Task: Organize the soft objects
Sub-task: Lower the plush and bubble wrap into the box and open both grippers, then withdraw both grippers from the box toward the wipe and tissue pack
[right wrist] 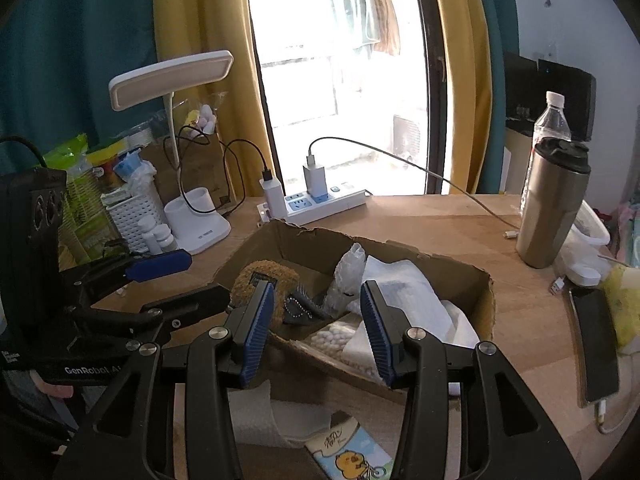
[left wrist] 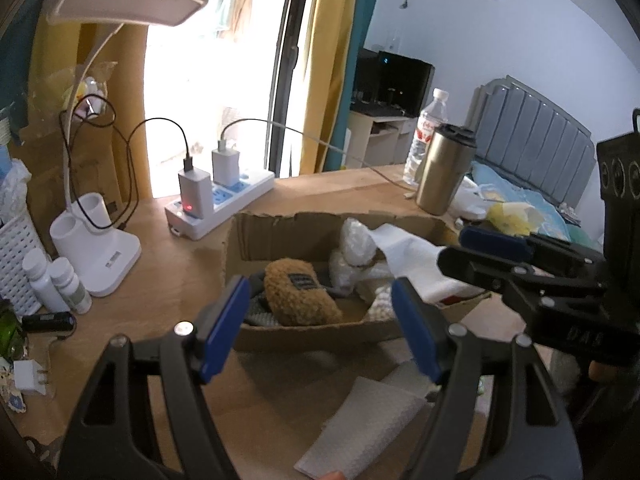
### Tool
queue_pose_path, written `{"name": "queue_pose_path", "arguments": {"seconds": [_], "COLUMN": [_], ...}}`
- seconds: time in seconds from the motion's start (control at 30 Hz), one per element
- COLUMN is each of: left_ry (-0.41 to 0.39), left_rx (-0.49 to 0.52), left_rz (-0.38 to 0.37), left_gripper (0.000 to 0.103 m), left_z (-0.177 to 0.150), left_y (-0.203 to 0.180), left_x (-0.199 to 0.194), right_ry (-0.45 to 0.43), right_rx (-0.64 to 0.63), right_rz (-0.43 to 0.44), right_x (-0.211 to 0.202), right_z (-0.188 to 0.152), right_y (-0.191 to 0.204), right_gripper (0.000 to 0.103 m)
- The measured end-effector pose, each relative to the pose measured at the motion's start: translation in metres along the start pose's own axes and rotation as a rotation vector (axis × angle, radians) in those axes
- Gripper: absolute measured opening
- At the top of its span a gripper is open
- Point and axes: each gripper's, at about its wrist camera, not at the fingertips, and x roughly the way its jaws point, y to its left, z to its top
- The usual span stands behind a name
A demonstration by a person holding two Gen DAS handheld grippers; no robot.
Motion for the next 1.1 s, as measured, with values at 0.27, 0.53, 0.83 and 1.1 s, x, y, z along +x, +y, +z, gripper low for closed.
{"name": "queue_pose_path", "arguments": {"seconds": [0.27,0.53,0.83,1.1], "left_ry": [-0.023,-0.026,-0.010,0.032], "left_rx": [0.004,0.019,0.022,0.014], "left_rz": [-0.001,-0.003,-0.003,-0.006], "left_gripper": [0.074,0.075,0.075,0.075], "left_z": [-0.004,-0.010,-0.020,-0.040], "left_y": [-0.009,-0.019,-0.031,-0.038], "left_x": [-0.013,-0.023,-0.021,-0.010], "right_ry": [-0.012,-0.019,-0.006,0.031], "right_rx": [0.007,0.017,0.026,0.043], "right_rz": [-0.016,-0.024,-0.041,-0.045], "right_x": [-0.017,-0.030,-0.038,-0.034], "right_z": [-0.009,-0.020,-0.035,-0.057], "right_y": [-0.002,-0.005,-0.012,-0.021], "right_gripper": [0.048,0.049,0.049,0.050]}}
